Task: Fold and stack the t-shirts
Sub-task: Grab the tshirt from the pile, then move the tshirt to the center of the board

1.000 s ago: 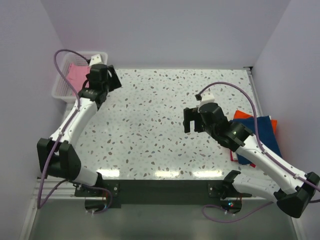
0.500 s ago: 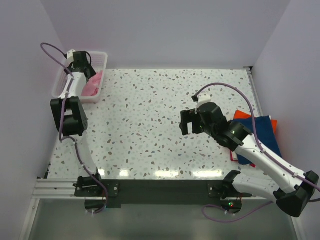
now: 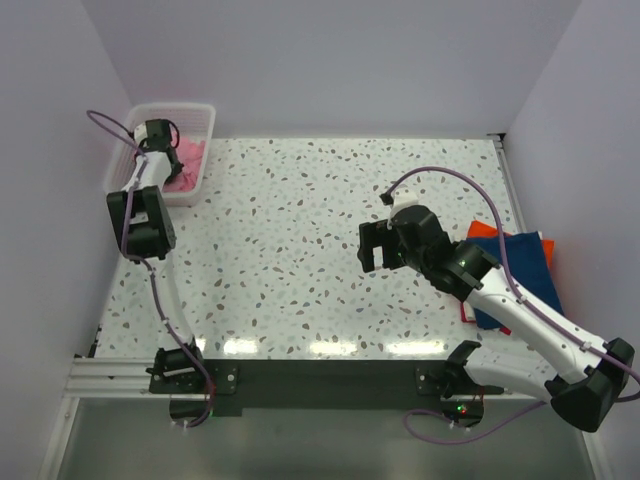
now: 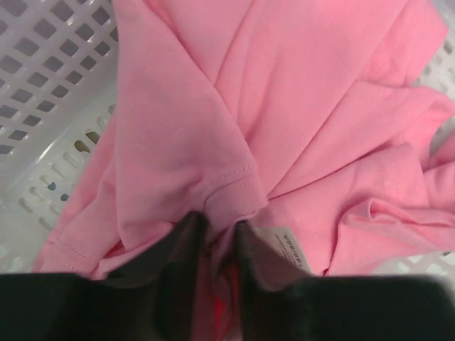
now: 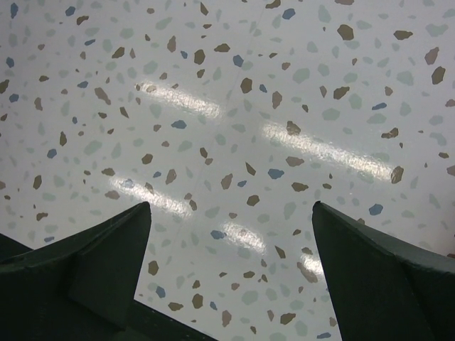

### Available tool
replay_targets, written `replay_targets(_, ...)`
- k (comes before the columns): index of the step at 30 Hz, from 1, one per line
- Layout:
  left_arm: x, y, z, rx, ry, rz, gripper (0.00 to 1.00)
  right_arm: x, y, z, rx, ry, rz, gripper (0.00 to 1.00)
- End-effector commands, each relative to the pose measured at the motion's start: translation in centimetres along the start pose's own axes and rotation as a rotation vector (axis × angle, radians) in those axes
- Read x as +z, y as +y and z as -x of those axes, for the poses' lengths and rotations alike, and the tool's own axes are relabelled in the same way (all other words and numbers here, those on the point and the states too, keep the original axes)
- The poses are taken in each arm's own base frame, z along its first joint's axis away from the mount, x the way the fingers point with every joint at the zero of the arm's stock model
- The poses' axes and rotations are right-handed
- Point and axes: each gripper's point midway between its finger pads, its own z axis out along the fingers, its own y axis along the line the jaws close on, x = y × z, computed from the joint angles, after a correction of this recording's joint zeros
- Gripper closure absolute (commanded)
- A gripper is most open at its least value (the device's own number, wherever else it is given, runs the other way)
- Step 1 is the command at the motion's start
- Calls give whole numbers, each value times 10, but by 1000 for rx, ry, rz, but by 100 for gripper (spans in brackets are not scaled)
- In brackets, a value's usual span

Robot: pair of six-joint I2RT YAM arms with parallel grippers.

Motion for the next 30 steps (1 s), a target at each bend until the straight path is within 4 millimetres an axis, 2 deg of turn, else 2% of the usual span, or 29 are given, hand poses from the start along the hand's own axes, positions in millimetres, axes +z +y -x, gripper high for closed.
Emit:
replay_targets(1,-10,-19,15,-55,-13,-109,88,1,1,7,-11,-24,-1,1)
replay_targets(3,-27,-32,40,-61,-71,-182,100,1,-1,7,-11,-26,-6,1)
replay_targets(5,-45,-44,65,-67,-129,-247,100,0,-1,7,-9,-28,-7,1)
replay_targets(8,-86,-56,112,-82,-241,-334,100,0,1,7,-7,-28,2,1)
replay_targets(9,-109,-61,130,-92,-282,-376,100,0,2,8,-5,-29,6,1)
replay_targets(11,-137,-69,154,-103,-344,-446,100,0,3,8,-2,-29,11,1)
replay_targets(12,-160,-70,170,-114,-385,-478,100,0,3,9,-1,-33,14,1)
replay_targets(14,-188,-73,188,-124,-439,-527,100,-1,6,9,1,-33,27,1)
replay_targets(15,-211,-73,201,-134,-476,-555,100,0,7,10,1,-35,30,1)
replay_targets(17,-239,-75,214,-137,-521,-609,100,-1,8,12,5,-40,38,1)
replay_targets(18,-264,-74,224,-143,-556,-642,100,0,10,14,7,-44,44,1)
replay_targets(20,-291,-73,234,-149,-595,-685,100,1,11,14,7,-45,46,1)
replay_targets(21,-320,-72,240,-151,-622,-736,100,1,11,15,10,-46,44,1)
replay_targets(23,-352,-73,244,-149,-651,-801,100,2,12,17,11,-48,46,1)
replay_targets(24,-380,-72,246,-149,-681,-839,100,3,13,18,14,-48,46,1)
replay_targets(26,-412,-70,248,-139,-720,-888,100,2,14,21,15,-53,50,2)
replay_targets(27,-440,-65,251,-138,-755,-915,100,1,15,22,20,-57,53,1)
replay_targets(29,-470,-65,248,-125,-787,-966,100,-1,15,25,24,-65,56,1)
replay_targets(30,-499,-61,248,-119,-818,-1007,100,-3,16,27,28,-70,59,1)
